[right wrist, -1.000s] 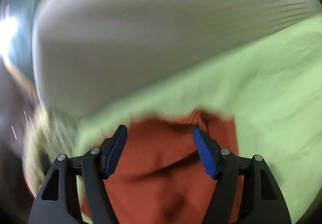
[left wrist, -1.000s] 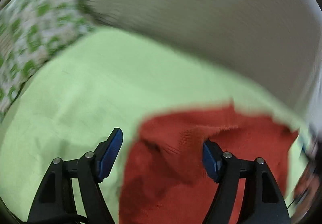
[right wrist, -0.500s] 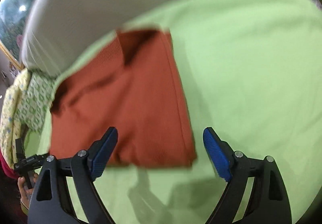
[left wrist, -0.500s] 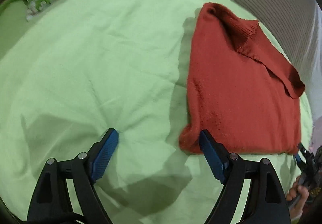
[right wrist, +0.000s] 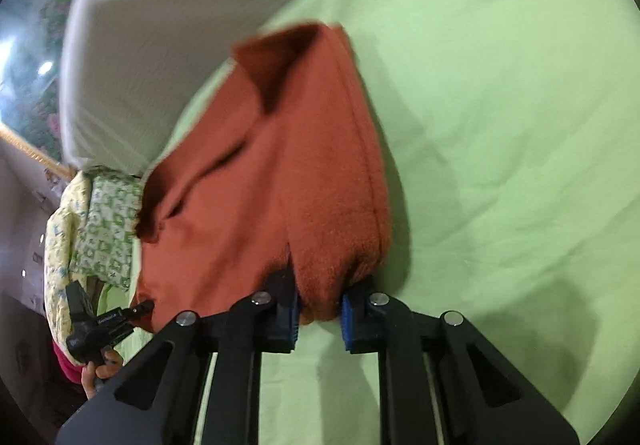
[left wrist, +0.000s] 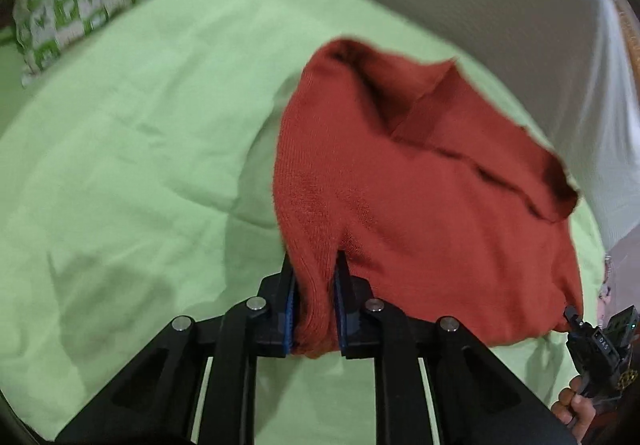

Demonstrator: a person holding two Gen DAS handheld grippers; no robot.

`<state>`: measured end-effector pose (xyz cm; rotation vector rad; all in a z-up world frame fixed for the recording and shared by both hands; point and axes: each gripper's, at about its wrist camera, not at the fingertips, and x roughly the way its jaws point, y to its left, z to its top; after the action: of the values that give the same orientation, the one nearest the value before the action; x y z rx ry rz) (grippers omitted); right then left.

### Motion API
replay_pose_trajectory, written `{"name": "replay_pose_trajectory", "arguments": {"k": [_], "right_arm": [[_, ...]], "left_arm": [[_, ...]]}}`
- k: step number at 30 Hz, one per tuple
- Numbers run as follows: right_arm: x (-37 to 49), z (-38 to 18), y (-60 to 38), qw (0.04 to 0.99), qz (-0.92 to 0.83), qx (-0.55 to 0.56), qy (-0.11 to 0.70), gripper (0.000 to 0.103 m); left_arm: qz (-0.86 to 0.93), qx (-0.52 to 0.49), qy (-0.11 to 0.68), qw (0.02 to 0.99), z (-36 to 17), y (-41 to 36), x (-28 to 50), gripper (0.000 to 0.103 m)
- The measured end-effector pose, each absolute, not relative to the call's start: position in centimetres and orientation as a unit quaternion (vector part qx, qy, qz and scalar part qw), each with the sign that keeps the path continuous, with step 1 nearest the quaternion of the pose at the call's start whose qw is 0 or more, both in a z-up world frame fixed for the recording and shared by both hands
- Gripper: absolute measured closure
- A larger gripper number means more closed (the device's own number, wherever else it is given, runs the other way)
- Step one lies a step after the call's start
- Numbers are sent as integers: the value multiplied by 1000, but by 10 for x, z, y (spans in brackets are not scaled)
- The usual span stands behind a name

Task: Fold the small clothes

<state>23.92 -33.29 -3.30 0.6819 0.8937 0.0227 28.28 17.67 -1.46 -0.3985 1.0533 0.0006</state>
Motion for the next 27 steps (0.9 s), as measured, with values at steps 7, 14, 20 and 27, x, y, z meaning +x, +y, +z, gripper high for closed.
{"name": "replay_pose_trajectory", "arguments": {"k": [7,14,20,27], "right_arm": [[197,36,-319,866,54,296,400,88],[103,22,-301,852,66,267,445,88],[69,-43,-312,804,25,319,501,81],[54,23,-318,861,-21,233,451,70]], "left_arm": [[-46,-175,448,875,57,194,221,90],[-58,-135,500,854,1,224,141,98],[-42,-115,532,838,-45,237,128,88],[-25,-85,473,877,23,256,113,56]]}}
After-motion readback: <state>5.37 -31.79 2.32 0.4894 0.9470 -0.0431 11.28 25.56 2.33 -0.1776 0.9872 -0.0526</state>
